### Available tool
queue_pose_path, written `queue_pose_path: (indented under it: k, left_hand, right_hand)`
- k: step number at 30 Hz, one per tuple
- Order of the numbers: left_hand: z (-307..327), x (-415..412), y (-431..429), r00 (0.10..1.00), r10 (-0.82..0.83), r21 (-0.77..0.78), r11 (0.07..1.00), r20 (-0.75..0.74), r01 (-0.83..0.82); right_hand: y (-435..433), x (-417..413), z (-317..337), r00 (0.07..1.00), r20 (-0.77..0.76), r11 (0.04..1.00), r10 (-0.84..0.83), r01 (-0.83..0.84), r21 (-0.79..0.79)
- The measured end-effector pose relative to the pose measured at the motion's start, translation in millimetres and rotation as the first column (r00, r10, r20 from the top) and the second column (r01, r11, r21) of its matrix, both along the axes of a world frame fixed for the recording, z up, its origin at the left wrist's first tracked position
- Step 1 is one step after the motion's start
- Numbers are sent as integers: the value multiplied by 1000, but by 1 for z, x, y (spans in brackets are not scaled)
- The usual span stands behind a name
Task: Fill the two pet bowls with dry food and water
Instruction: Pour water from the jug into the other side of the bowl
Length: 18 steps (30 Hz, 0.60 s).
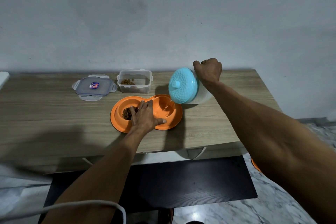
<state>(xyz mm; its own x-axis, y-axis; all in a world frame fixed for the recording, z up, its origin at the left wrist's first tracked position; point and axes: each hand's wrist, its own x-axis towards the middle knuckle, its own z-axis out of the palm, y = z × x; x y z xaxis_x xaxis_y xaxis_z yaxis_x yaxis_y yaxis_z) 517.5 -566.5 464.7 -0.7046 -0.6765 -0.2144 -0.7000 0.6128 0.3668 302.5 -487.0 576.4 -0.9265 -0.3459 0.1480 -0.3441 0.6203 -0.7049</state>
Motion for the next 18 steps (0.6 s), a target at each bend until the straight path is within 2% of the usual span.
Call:
queue_pose_path:
  k: [18]
  left_hand:
    - [-4, 0, -2, 1000, 0, -6, 1000, -12, 0]
  right_hand:
    - [-1, -5, 2, 1000, -26, 1000, 11, -11, -4]
